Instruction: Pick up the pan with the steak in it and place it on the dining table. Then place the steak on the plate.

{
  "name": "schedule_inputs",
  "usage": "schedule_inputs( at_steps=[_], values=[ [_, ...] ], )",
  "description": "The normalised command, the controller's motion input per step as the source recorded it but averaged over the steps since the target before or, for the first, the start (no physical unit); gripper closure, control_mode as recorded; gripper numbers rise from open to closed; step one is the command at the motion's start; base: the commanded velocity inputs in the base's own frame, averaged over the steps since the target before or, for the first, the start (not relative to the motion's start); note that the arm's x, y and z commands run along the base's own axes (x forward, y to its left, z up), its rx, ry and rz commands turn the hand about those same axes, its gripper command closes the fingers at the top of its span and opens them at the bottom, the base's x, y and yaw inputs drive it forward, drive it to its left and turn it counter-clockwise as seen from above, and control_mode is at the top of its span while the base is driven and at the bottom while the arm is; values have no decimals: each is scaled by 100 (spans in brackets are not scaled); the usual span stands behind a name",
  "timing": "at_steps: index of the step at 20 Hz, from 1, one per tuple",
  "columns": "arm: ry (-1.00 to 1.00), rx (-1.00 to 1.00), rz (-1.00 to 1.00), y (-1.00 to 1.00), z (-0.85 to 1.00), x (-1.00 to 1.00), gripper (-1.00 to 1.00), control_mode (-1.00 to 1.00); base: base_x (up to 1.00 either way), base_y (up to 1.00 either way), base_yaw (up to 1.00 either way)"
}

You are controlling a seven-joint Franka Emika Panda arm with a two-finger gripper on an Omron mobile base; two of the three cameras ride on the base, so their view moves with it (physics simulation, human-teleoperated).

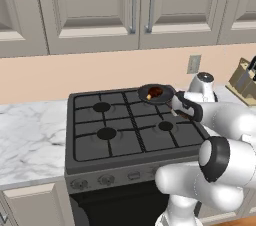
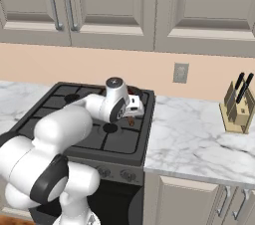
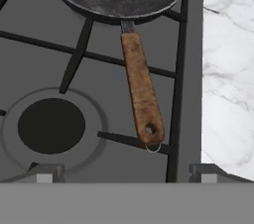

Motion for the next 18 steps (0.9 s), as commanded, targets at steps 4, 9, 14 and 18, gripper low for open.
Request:
schedule_inputs(
  at_steps=[4,9,14,18],
  values=[
    [0,-1,0,0,-28,3,-100,-100,0,0,0],
    [-3,-3,0,-4,-9,16,-100,-100,0,0,0],
    [0,0,0,-10,-4,15,-100,-100,0,0,0],
    [0,0,0,-15,-2,14,-100,-100,0,0,0]
  ],
)
